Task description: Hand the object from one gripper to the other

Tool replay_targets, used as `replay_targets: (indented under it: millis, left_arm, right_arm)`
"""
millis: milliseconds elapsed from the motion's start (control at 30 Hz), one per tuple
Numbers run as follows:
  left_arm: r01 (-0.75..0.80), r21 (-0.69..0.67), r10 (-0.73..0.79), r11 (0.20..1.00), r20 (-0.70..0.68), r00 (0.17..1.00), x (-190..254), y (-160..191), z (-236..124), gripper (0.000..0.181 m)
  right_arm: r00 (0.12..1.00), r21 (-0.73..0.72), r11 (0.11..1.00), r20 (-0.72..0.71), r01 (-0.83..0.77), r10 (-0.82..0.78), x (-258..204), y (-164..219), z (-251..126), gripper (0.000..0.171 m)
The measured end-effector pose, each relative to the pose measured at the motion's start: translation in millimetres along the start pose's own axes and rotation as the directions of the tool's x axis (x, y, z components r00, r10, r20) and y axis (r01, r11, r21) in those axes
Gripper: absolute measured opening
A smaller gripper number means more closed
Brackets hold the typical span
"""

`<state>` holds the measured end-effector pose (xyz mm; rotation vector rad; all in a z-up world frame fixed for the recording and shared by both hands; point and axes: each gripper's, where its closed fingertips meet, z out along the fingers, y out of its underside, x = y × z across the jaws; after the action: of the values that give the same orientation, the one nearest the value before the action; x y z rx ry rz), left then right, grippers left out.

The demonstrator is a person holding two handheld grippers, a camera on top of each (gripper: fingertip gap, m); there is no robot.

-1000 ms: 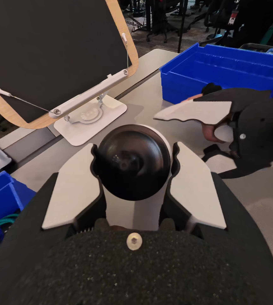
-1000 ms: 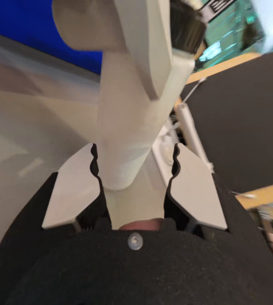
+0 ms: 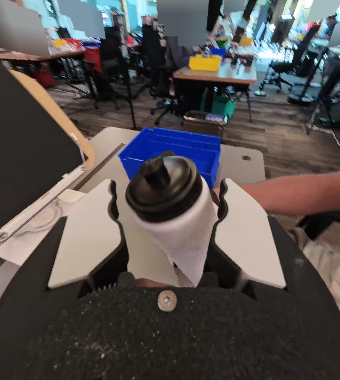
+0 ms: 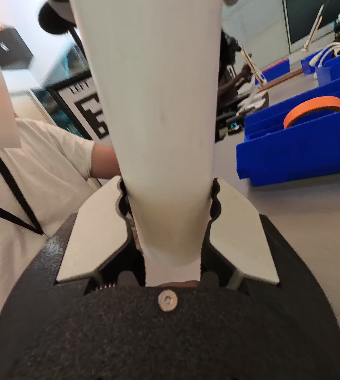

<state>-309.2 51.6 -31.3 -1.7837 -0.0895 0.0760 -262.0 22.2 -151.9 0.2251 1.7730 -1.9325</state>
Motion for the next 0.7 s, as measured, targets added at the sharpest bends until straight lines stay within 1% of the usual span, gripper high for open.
replay_targets:
  millis: [67, 100, 133, 267, 367, 433, 467, 533, 567, 600, 667, 700]
  left_arm:
    - [0.063, 0.079, -0.067, 0.995, 0.051, 0.996, -7.7, -3.3, -12.2, 0.097]
    - [0.112, 0.115, -0.117, 0.987, 0.040, 0.992, -6.3, 0.2, -16.4, 0.097]
    - [0.164, 0.121, -0.167, 0.979, 0.017, 0.986, -2.3, 9.8, -17.9, 0.097]
    - [0.305, 0.071, -0.306, 0.950, 0.006, 0.952, 16.5, 74.5, -12.5, 0.100]
    - [0.375, 0.121, -0.382, 0.919, 0.037, 0.923, 27.0, 109.8, -8.8, 0.101]
    - [0.404, 0.118, -0.412, 0.907, 0.053, 0.910, 30.2, 119.5, -2.7, 0.100]
    - [0.411, 0.099, -0.417, 0.906, 0.053, 0.907, 31.3, 121.6, 0.2, 0.100]
    - [0.407, 0.081, -0.413, 0.910, 0.082, 0.907, 27.0, 124.0, 2.0, 0.091]
    - [0.395, 0.053, -0.398, 0.917, 0.063, 0.915, 30.2, 126.4, 3.1, 0.081]
    - [0.368, 0.007, -0.368, 0.930, 0.080, 0.927, 29.7, 133.1, 3.6, 0.074]
    - [0.325, -0.083, -0.317, 0.942, 0.090, 0.944, 32.7, 144.5, 4.1, 0.074]
    - [0.315, -0.105, -0.305, 0.943, 0.103, 0.947, 32.9, 147.5, 4.0, 0.073]
  right_arm:
    - [0.998, 0.082, 0.995, 0.046, -0.051, 0.047, -0.3, -6.1, -4.8, 0.080]
    - [0.995, 0.114, 0.991, 0.068, -0.074, 0.066, 0.2, -8.3, -7.0, 0.080]
    - [0.992, 0.139, 0.986, 0.089, -0.097, 0.085, 0.9, -9.7, -8.8, 0.080]
    - [0.985, 0.255, 0.956, 0.129, -0.144, 0.114, 7.3, -18.5, -14.0, 0.080]
    - [0.989, 0.334, 0.932, 0.097, -0.142, 0.116, 15.5, -26.0, -15.5, 0.080]
    - [0.994, 0.328, 0.938, 0.046, -0.112, 0.102, 20.0, -24.0, -9.8, 0.080]
    - [0.995, 0.301, 0.949, 0.024, -0.096, 0.093, 21.0, -21.0, -5.5, 0.080]
    - [0.997, 0.264, 0.962, 0.003, -0.074, 0.076, 19.7, -17.8, 0.1, 0.080]
    - [0.997, 0.248, 0.966, 0.004, -0.070, 0.071, 17.3, -16.9, 1.3, 0.080]
    - [0.998, 0.222, 0.973, -0.017, -0.058, 0.063, 17.3, -14.7, 2.3, 0.080]
    - [0.997, 0.163, 0.986, -0.075, -0.022, 0.035, 19.4, -8.6, 5.5, 0.080]
    - [0.996, 0.157, 0.988, -0.090, -0.011, 0.026, 19.9, -8.1, 6.5, 0.080]
